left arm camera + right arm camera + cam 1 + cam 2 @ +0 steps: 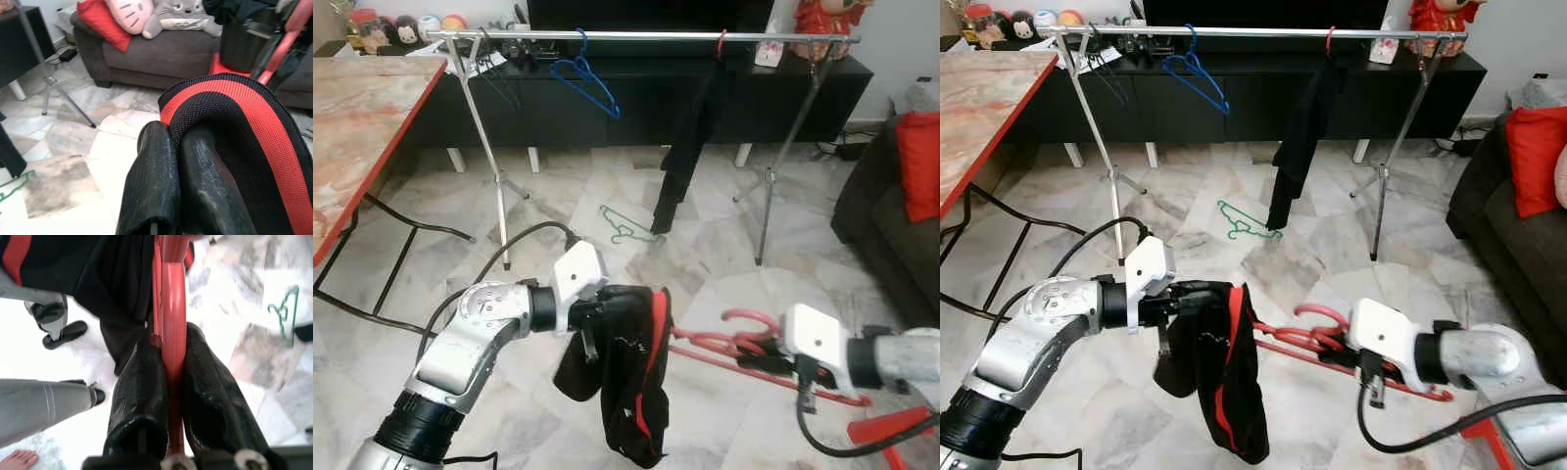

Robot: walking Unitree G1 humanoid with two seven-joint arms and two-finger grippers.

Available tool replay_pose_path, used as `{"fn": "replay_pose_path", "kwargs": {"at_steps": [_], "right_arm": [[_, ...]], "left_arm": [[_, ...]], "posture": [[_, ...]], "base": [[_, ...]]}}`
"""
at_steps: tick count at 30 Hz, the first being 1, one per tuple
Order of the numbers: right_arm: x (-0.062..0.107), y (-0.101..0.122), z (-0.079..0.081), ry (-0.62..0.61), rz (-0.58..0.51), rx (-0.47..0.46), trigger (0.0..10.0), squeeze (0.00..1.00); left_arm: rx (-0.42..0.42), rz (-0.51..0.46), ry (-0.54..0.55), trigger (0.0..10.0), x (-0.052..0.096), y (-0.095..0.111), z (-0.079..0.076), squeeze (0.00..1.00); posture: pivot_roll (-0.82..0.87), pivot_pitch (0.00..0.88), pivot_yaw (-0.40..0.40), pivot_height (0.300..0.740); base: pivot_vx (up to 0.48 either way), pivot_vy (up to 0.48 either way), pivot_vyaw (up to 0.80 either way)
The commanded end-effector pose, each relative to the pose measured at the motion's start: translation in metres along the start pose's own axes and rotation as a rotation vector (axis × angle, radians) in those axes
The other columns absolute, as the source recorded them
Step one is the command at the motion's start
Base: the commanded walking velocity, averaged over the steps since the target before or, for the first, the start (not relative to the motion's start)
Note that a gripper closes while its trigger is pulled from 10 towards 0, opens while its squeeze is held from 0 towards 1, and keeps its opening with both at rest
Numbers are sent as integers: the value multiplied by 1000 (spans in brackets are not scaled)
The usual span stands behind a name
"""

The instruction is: Hang hanger

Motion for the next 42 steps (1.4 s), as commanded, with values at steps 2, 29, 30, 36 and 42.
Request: {"fn": "replay_pose_path", "kwargs": {"at_steps": [2, 29, 30, 36, 42], "right_arm": [[8, -7, -6, -31, 25, 1, 0, 0], [-43, -117, -65, -707, -100, -647, 10000, 0], [-49, -127, -59, -734, -102, -702, 10000, 0], [-58, -180, -27, -910, 42, -859, 10000, 0], [-59, -210, 1, -1071, 138, -977, 10000, 0]], "left_arm": [[-29, 5, 56, 0, 5, 0, 8, 0], [61, 111, 721, 10000, 49, -44, 64, 0], [74, 95, 748, 10000, 48, -42, 65, 0], [125, 28, 789, 10000, 40, -34, 60, 0], [183, -46, 824, 10000, 40, -23, 57, 0]], "posture": [[-136, 95, -42, 740], [-111, 65, -37, 740], [-111, 60, -37, 740], [-92, 45, -32, 740], [-65, 22, -14, 740]], "base": [[0, 0, 0], [0, 0, 0], [0, 0, 0], [0, 0, 0], [0, 0, 0]]}}
Point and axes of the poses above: a point about 5 cm out from each wrist's last joint towards the gripper, its own x axis pointing back from the gripper into the wrist, its own y axis along the axis of the wrist's last joint, z = x × y, the point moved 6 cm from there along -x, pointing out of the wrist towards the gripper, and after that the axes turned 9 degrees about -x, right-handed, at the moved point
